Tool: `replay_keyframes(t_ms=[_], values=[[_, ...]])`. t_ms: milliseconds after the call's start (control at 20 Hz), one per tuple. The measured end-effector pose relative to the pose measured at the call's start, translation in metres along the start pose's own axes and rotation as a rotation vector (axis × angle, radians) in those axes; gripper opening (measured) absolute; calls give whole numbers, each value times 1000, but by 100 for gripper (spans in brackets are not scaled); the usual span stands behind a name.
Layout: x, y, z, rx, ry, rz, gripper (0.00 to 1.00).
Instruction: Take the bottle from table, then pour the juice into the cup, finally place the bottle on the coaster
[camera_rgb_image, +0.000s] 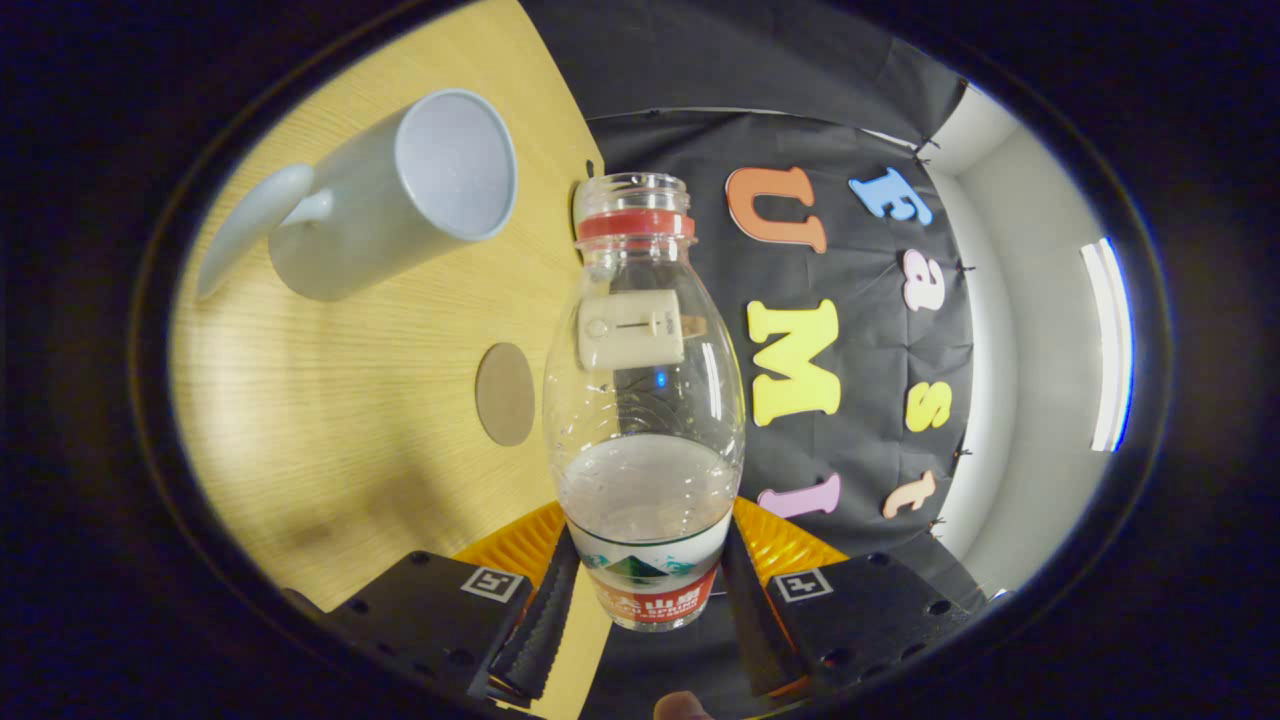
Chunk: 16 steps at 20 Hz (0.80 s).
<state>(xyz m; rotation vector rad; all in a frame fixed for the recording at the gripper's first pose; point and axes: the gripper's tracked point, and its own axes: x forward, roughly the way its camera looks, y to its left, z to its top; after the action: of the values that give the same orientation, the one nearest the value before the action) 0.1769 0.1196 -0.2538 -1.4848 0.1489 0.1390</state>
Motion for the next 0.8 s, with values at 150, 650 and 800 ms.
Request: replay_keyframes(t_ms=[150,650,800], values=[[-1,-2,1,-37,0,2,76],[1,-6,9,-173,-6,-9,76],[1,-8,10,-216,-10,-18,76]])
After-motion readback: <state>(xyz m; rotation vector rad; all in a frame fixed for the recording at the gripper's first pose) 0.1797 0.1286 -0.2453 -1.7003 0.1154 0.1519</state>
